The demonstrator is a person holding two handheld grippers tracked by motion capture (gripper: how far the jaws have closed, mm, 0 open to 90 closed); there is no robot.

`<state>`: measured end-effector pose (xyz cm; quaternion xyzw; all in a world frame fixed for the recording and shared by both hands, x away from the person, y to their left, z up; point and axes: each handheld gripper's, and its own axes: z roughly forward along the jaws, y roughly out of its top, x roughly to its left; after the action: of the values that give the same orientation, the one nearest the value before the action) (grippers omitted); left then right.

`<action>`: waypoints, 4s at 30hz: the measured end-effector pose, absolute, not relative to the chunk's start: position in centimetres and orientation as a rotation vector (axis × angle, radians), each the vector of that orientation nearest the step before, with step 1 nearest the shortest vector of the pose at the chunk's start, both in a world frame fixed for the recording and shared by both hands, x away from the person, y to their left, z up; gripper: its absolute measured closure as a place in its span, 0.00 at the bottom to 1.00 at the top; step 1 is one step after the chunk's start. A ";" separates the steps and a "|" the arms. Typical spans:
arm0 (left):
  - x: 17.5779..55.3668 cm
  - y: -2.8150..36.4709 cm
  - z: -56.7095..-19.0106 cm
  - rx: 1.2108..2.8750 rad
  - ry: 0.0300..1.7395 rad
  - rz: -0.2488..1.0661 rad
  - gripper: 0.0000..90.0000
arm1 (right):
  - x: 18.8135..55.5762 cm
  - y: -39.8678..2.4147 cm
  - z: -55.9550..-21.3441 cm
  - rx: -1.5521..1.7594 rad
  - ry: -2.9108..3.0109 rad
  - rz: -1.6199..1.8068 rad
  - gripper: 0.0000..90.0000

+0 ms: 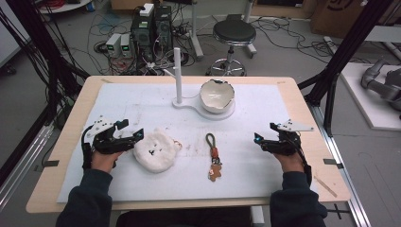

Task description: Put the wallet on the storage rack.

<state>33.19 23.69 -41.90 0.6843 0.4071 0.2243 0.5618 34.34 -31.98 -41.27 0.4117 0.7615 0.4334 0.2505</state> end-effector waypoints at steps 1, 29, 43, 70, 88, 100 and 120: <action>33.2 23.7 -41.9 1.620 0.960 0.528 0.22 | 34.3 -32.0 -41.3 1.121 2.073 1.180 0.23; 34.3 21.9 -43.7 1.843 1.114 0.470 0.22 | 33.9 -31.1 -41.2 1.081 2.116 1.192 0.23; 34.7 22.1 -44.8 1.943 1.132 0.279 0.53 | 34.0 -30.2 -41.3 1.064 2.156 1.189 0.23; 31.9 19.2 -39.3 1.514 0.812 0.387 0.90 | 34.4 -22.0 -41.1 0.959 2.329 1.489 0.23; 31.4 15.1 -39.4 1.569 0.735 0.350 0.89 | 34.1 -17.0 -41.6 0.795 2.515 1.681 0.79; 32.4 14.3 -41.0 1.829 0.780 0.205 0.80 | 33.8 -18.9 -40.0 0.789 2.317 1.703 0.84; 33.2 15.7 -40.4 1.776 0.666 0.096 0.85 | 33.2 -17.4 -39.6 0.596 2.499 1.742 0.85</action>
<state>33.16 15.72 -40.36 0.7604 0.2853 0.0410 0.5820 33.24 -17.45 -39.61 0.1921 0.8050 0.5611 0.0185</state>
